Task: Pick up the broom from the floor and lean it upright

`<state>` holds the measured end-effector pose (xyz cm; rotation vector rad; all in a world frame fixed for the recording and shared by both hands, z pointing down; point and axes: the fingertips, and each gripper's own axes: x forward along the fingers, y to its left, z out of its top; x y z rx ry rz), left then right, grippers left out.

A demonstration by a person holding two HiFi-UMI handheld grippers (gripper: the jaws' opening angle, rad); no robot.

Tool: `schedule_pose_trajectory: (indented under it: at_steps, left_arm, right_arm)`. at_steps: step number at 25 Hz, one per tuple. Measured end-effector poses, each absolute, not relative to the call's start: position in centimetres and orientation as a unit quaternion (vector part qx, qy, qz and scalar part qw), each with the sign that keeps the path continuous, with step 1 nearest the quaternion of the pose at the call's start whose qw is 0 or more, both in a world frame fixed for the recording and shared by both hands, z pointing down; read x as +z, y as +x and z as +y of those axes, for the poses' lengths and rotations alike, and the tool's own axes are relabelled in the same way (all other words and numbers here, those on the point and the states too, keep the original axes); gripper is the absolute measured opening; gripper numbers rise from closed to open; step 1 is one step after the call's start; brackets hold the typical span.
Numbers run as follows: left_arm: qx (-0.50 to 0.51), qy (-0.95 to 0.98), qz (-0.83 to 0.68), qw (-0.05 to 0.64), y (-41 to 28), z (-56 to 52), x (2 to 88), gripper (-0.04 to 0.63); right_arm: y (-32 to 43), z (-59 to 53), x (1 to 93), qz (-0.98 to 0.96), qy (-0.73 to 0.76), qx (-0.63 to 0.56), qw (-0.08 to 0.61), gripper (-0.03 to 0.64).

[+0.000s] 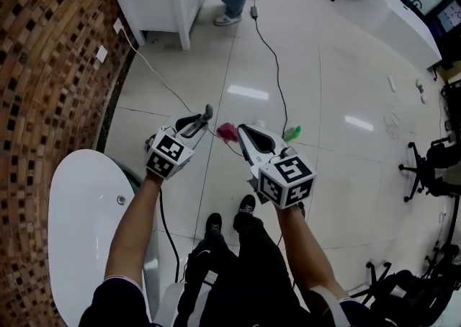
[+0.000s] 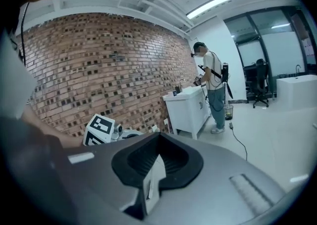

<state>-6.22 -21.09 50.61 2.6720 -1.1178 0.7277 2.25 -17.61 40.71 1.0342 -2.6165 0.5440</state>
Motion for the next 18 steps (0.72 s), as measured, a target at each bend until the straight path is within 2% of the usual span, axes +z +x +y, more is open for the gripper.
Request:
schedule_pose_trajectory:
  at_steps: [12, 18]
  left_arm:
    - [0.217, 0.738, -0.626, 0.129, -22.5, -23.3, 46.1, 0.095]
    - [0.172, 0.635, -0.733, 0.174, -31.2, -21.4, 44.4, 0.095]
  right_arm:
    - [-9.8, -23.3, 39.7, -0.962, 0.126, 0.187, 0.154, 0.003]
    - [-17.2, -24.8, 39.2, -0.971, 0.022, 0.169, 0.167, 0.003]
